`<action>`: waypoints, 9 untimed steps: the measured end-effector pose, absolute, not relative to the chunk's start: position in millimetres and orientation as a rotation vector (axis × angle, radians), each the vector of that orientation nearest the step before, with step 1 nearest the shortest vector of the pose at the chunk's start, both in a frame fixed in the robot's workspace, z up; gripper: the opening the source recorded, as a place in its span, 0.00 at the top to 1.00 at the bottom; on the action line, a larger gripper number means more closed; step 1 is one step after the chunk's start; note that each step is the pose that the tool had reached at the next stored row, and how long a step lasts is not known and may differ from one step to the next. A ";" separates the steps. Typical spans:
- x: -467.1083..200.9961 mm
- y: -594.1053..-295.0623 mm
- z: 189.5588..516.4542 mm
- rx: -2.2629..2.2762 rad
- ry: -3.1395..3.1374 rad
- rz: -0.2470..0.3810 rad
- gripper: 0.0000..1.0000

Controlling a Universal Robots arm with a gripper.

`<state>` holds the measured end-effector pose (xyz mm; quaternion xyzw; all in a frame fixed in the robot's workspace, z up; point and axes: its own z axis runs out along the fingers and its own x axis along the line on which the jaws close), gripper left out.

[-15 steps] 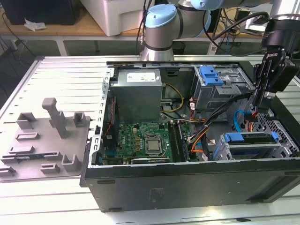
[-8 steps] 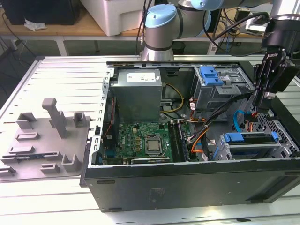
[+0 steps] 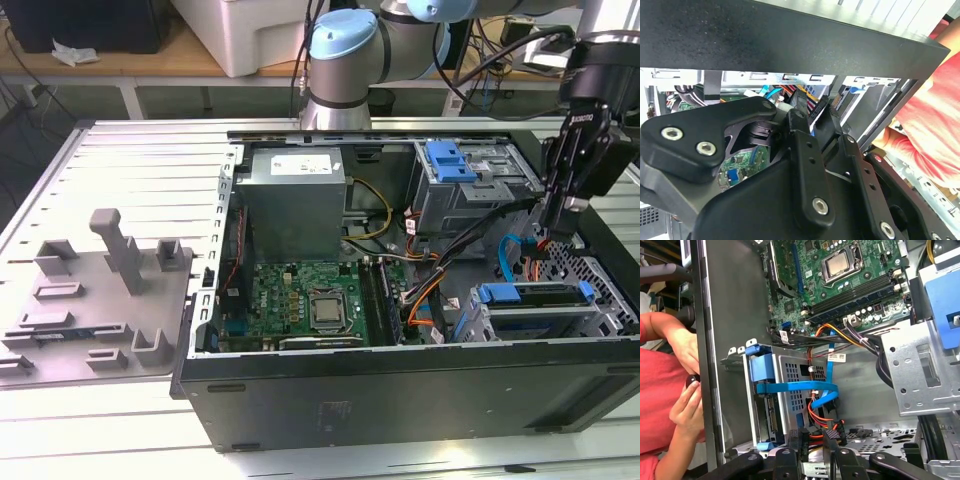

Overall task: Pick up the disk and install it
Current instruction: 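Insert the first disk wire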

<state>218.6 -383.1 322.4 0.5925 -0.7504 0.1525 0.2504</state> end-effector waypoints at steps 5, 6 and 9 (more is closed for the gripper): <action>218.6 -385.0 322.0 1.613 -2.042 0.415 0.67; 218.6 -385.1 321.8 1.613 -2.042 0.415 0.67; 218.6 -385.1 321.5 1.613 -2.042 0.415 0.67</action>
